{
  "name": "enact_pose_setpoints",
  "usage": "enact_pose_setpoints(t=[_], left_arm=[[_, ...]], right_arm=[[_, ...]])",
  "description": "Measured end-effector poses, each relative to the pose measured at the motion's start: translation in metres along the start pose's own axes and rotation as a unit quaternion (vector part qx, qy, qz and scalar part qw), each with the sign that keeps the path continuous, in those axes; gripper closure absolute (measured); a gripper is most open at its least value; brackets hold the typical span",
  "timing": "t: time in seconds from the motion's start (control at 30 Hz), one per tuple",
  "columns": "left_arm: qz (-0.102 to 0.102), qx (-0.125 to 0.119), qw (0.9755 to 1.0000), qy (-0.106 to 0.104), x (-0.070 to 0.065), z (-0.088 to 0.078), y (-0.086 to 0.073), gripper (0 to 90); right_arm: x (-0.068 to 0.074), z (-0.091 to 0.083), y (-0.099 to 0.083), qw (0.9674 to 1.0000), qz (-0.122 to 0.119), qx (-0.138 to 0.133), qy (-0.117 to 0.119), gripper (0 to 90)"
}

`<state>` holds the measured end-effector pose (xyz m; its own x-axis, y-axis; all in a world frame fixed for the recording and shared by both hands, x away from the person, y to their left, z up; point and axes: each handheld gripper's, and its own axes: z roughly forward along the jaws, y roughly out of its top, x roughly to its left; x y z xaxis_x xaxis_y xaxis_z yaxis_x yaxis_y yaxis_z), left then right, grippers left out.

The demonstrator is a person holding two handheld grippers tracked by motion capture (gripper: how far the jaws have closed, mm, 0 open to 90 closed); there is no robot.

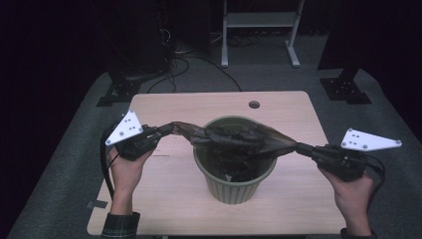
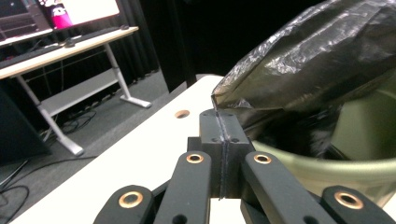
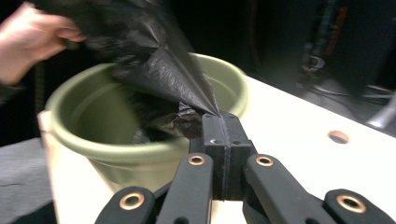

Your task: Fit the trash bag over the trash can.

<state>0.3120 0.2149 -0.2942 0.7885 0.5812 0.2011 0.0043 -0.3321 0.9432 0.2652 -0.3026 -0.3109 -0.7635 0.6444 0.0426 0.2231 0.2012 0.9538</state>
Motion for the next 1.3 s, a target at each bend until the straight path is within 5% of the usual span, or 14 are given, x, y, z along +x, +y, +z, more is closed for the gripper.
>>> enact_pose_setpoints(t=[0.2,0.63,0.77,0.97,1.13,1.3], left_arm=[[-0.007,0.016,0.9998,0.013,0.006,0.001,-0.017,89.8],[0.017,0.022,0.9994,-0.022,-0.011,0.012,-0.040,89.7],[0.019,0.018,0.9992,-0.030,-0.014,0.014,-0.041,84.0],[0.018,0.017,0.9992,-0.032,-0.012,0.010,-0.041,85.4],[0.018,0.008,0.9991,-0.038,-0.013,0.012,-0.039,85.5],[0.025,0.000,0.9987,-0.044,-0.016,0.012,-0.033,85.6]], right_arm=[[-0.017,-0.008,-0.016,0.9994,0.017,-0.002,-0.031,90.0],[-0.021,-0.012,-0.045,0.9999,0.014,0.009,-0.002,89.4],[-0.023,-0.012,-0.051,0.9995,0.028,0.011,-0.005,74.3],[-0.025,-0.031,-0.041,0.9995,0.028,-0.003,-0.017,60.6],[-0.023,-0.054,-0.025,0.9989,0.021,-0.028,-0.031,58.9],[-0.014,-0.040,0.003,0.9991,-0.001,-0.042,-0.002,57.1]])
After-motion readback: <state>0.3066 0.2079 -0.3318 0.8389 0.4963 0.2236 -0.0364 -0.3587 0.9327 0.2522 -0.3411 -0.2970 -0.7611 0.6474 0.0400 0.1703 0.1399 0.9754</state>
